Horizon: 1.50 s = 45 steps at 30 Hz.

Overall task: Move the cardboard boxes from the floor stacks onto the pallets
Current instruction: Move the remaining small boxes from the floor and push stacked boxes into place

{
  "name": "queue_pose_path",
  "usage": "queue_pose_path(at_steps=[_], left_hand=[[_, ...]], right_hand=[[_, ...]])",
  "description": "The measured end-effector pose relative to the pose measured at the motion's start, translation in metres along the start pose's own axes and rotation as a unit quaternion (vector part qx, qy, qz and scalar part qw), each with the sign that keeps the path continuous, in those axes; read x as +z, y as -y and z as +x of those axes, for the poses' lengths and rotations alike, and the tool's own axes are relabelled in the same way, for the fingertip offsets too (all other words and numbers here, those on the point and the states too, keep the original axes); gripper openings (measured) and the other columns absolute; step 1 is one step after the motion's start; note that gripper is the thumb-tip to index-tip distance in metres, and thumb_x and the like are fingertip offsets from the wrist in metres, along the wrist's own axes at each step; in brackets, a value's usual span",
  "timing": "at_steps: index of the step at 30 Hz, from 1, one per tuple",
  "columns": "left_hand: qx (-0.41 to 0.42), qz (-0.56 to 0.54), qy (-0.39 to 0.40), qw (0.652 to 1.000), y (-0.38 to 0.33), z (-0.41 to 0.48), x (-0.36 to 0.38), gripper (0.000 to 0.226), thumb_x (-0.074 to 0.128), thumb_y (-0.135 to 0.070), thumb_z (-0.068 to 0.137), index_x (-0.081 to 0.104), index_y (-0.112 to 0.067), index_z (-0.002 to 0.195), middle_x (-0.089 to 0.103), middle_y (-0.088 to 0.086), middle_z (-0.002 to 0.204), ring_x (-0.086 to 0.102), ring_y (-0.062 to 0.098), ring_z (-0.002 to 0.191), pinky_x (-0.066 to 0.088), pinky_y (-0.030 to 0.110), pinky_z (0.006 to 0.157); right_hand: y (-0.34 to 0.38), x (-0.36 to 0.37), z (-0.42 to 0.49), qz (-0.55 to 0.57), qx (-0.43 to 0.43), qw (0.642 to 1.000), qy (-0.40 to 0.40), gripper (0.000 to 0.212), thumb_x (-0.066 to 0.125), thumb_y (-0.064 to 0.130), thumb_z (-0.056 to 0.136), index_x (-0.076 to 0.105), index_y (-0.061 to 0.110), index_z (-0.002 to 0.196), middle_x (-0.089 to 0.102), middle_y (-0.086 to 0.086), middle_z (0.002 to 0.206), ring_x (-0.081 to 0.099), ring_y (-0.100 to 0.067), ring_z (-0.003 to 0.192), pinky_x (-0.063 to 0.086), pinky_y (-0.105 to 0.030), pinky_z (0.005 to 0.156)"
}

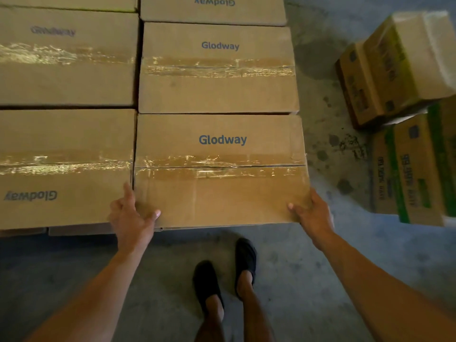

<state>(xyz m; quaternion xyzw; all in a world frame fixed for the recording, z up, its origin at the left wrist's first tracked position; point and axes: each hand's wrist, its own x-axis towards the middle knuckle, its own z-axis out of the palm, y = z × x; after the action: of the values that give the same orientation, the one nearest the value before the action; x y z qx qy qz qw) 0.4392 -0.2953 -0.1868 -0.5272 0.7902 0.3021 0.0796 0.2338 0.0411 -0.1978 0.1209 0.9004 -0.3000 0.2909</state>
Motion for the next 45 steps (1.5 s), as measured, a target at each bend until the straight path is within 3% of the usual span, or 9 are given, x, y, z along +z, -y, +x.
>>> queue_pose_path(at_steps=[4,12,17,21,24,29,39,42,45], left_hand=[[-0.009,0.020,0.006,1.000,-0.006,0.006,-0.001,0.095,0.081,-0.031,0.081,0.026,-0.018,0.157,0.036,0.024,0.138,0.038,0.046,0.126,0.036,0.053,0.106],[-0.012,0.088,0.013,0.996,-0.016,0.006,-0.005,0.092,0.078,-0.035,0.084,0.022,-0.027,0.156,0.034,0.018,0.142,0.036,0.042,0.129,0.039,0.060,0.099],[0.141,0.070,0.023,0.987,-0.029,-0.017,-0.024,0.068,0.070,-0.033,0.090,0.035,-0.017,0.147,0.045,0.019,0.138,0.046,0.040,0.127,0.047,0.051,0.099],[0.252,0.066,0.016,0.965,-0.080,-0.049,-0.064,0.066,0.060,-0.036,0.097,0.035,-0.010,0.152,0.042,0.015,0.151,0.041,0.031,0.138,0.038,0.045,0.112],[0.298,0.047,0.005,0.954,-0.138,-0.076,-0.106,0.066,0.054,-0.042,0.098,0.032,-0.015,0.154,0.035,0.007,0.157,0.036,0.024,0.142,0.035,0.042,0.115],[0.434,0.027,-0.032,0.900,-0.244,-0.112,-0.158,0.082,0.038,-0.056,0.085,0.051,0.004,0.139,0.056,0.023,0.137,0.053,0.040,0.126,0.043,0.047,0.105],[0.637,0.032,-0.009,0.770,-0.456,-0.236,-0.149,0.096,0.029,-0.067,0.081,0.042,0.001,0.148,0.046,0.023,0.149,0.043,0.037,0.138,0.035,0.043,0.113],[0.696,0.039,0.003,0.717,-0.511,-0.261,-0.115,0.082,0.041,-0.057,0.083,0.059,0.008,0.130,0.063,0.026,0.126,0.062,0.041,0.116,0.050,0.045,0.098],[0.730,0.030,0.021,0.682,-0.559,-0.291,-0.079,0.073,0.049,-0.054,0.083,0.063,0.005,0.123,0.067,0.021,0.118,0.064,0.037,0.108,0.053,0.041,0.093]], right_hand=[[0.004,0.002,0.005,-0.015,0.006,1.000,0.003,0.078,0.074,0.045,0.087,0.036,0.029,0.153,0.055,-0.006,0.142,0.054,-0.035,0.125,0.049,-0.050,0.100],[0.015,-0.003,0.009,-0.142,0.004,0.990,0.025,0.079,0.067,0.045,0.093,0.028,0.019,0.156,0.047,-0.013,0.150,0.049,-0.039,0.132,0.044,-0.049,0.101],[0.035,-0.014,-0.025,-0.178,-0.040,0.983,-0.018,0.077,0.061,0.051,0.094,0.026,0.021,0.156,0.044,-0.011,0.152,0.046,-0.038,0.135,0.041,-0.052,0.106],[0.064,-0.055,-0.068,-0.191,-0.088,0.974,-0.080,0.072,0.052,0.050,0.099,0.024,0.018,0.157,0.030,-0.012,0.161,0.032,-0.035,0.146,0.031,-0.049,0.115],[0.090,-0.106,-0.099,-0.142,-0.105,0.975,-0.134,0.068,0.048,0.056,0.097,0.034,0.016,0.151,0.038,-0.015,0.155,0.039,-0.034,0.140,0.036,-0.049,0.113],[0.120,-0.217,-0.157,-0.101,-0.116,0.959,-0.238,0.076,0.043,0.059,0.099,0.024,0.014,0.158,0.025,-0.012,0.163,0.024,-0.030,0.149,0.022,-0.042,0.120],[0.064,-0.390,-0.203,-0.021,-0.088,0.902,-0.422,0.070,0.044,0.059,0.098,0.033,0.016,0.152,0.040,-0.009,0.155,0.040,-0.031,0.138,0.037,-0.048,0.113],[0.029,-0.433,-0.198,-0.005,-0.071,0.888,-0.455,0.067,0.047,0.056,0.098,0.035,0.016,0.150,0.045,-0.009,0.150,0.045,-0.030,0.130,0.041,-0.047,0.105],[-0.005,-0.472,-0.187,-0.005,-0.056,0.875,-0.480,0.067,0.047,0.056,0.098,0.034,0.016,0.151,0.045,-0.008,0.151,0.045,-0.028,0.131,0.041,-0.044,0.104]])
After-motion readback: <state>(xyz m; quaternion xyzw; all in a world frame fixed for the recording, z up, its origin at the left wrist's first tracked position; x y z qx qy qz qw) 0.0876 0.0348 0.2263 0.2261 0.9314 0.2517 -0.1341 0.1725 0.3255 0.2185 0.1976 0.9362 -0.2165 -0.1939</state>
